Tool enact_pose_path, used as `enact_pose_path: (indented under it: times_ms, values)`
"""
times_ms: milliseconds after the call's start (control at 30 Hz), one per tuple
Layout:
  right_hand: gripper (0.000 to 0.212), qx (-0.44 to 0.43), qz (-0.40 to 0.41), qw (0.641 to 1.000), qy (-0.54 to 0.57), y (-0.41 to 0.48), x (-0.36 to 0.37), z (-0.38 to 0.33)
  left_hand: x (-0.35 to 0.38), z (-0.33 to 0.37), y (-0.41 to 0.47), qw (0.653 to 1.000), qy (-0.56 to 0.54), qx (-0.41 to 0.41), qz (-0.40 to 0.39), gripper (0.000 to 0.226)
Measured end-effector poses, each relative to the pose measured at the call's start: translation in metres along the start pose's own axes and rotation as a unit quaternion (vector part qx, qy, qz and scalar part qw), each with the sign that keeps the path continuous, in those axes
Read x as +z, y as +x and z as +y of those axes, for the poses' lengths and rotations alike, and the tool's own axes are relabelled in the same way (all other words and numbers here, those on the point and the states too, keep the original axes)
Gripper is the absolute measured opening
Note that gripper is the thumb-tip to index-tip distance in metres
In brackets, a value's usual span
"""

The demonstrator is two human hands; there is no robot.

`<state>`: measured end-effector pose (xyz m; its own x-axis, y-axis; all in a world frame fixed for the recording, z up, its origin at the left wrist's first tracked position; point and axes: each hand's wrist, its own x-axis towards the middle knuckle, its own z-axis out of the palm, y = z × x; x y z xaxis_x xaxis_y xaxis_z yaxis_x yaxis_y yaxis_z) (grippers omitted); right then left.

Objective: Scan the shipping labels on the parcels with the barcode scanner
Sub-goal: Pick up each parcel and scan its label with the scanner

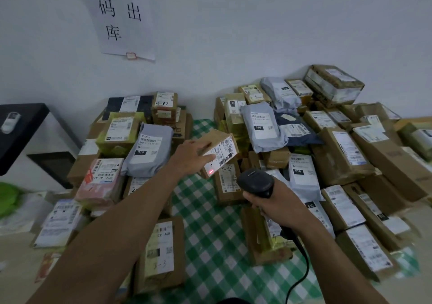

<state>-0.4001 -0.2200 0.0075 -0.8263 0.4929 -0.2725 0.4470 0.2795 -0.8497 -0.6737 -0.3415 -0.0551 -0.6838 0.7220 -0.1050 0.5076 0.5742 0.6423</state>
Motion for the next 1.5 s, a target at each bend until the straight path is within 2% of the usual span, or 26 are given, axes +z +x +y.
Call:
enact_pose_path:
  times_ms: [433, 567, 700, 767, 867, 967, 1067, 1167, 1333, 1433, 1500]
  values:
    - [0.037, 0.002, -0.011, 1.000, -0.004, 0.000, 0.001, -0.002, -0.006, 0.005, -0.015, 1.000, 0.006, -0.016, -0.006, 0.067]
    - [0.043, -0.005, 0.009, 1.000, 0.009, 0.000, 0.004, 0.001, -0.014, 0.022, -0.048, 0.991, -0.129, -0.013, -0.026, 0.049]
    - [0.048, -0.023, 0.040, 0.999, 0.002, 0.003, 0.021, 0.003, -0.011, 0.032, -0.117, 0.957, -0.279, -0.074, -0.012, 0.019]
    - [0.047, -0.031, 0.039, 0.999, 0.019, 0.005, 0.034, 0.000, 0.002, 0.019, -0.152, 0.932, -0.344, -0.113, 0.004, 0.015]
    - [0.041, -0.036, 0.011, 0.999, 0.018, 0.008, 0.059, -0.008, 0.023, -0.004, -0.205, 0.895, -0.403, -0.182, 0.049, 0.015]
    - [0.037, -0.037, -0.055, 0.998, 0.004, 0.010, 0.087, -0.013, 0.034, -0.029, -0.248, 0.846, -0.449, -0.271, 0.098, 0.036]
    - [0.039, -0.025, -0.104, 0.994, -0.004, 0.013, 0.111, -0.015, 0.036, -0.055, -0.280, 0.824, -0.456, -0.306, 0.140, 0.037]
    - [0.036, -0.023, -0.137, 0.990, -0.029, 0.016, 0.129, -0.019, 0.019, -0.070, -0.301, 0.826, -0.424, -0.317, 0.194, 0.028]
    - [0.028, -0.034, -0.164, 0.985, -0.052, 0.016, 0.149, -0.025, -0.002, -0.103, -0.309, 0.850, -0.260, -0.366, 0.275, 0.027]
    - [0.030, -0.030, -0.176, 0.982, -0.057, 0.015, 0.158, -0.027, 0.001, -0.105, -0.304, 0.854, -0.153, -0.368, 0.335, 0.050]
    - [0.030, -0.028, -0.182, 0.982, -0.050, 0.014, 0.161, -0.029, 0.001, -0.098, -0.302, 0.868, -0.063, -0.343, 0.352, 0.069]
